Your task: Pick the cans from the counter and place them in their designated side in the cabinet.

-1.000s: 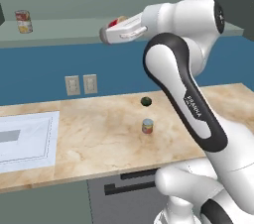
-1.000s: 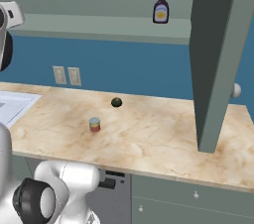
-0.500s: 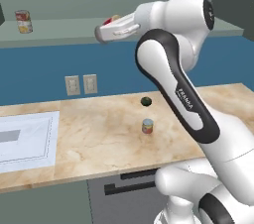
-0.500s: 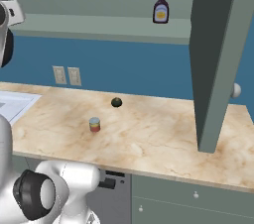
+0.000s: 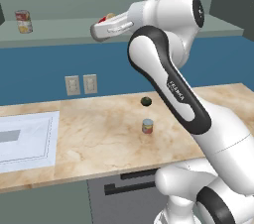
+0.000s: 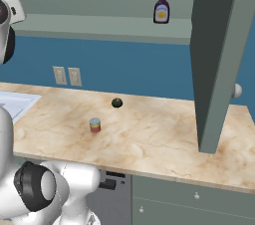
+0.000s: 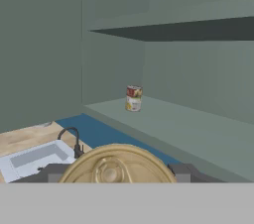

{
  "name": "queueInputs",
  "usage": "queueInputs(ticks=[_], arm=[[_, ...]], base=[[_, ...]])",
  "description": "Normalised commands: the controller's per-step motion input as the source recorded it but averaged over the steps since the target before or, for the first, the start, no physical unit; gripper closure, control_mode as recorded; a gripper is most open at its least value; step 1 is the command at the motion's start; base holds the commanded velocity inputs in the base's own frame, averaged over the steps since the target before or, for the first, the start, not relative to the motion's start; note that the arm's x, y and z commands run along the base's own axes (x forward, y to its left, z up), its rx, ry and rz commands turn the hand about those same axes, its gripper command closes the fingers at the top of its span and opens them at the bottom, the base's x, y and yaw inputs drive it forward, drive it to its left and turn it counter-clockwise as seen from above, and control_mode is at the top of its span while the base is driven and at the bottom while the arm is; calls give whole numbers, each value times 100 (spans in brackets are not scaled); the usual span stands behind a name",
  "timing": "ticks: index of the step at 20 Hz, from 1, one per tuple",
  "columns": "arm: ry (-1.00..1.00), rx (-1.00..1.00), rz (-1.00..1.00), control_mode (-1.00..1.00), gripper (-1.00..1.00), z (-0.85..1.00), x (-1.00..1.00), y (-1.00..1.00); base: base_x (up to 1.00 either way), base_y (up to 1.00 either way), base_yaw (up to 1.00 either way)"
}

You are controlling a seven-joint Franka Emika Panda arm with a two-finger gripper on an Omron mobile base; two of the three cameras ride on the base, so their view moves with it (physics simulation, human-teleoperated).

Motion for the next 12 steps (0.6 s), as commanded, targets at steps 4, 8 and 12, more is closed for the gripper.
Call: queueInputs(ticks=[4,8,12], arm=[[0,0,0,-100,100,0,17,9],[0,0,0,-100,100,0,16,9],[0,0,0,-100,100,0,17,6]], base=[[0,0,0],[0,0,0],[0,0,0]])
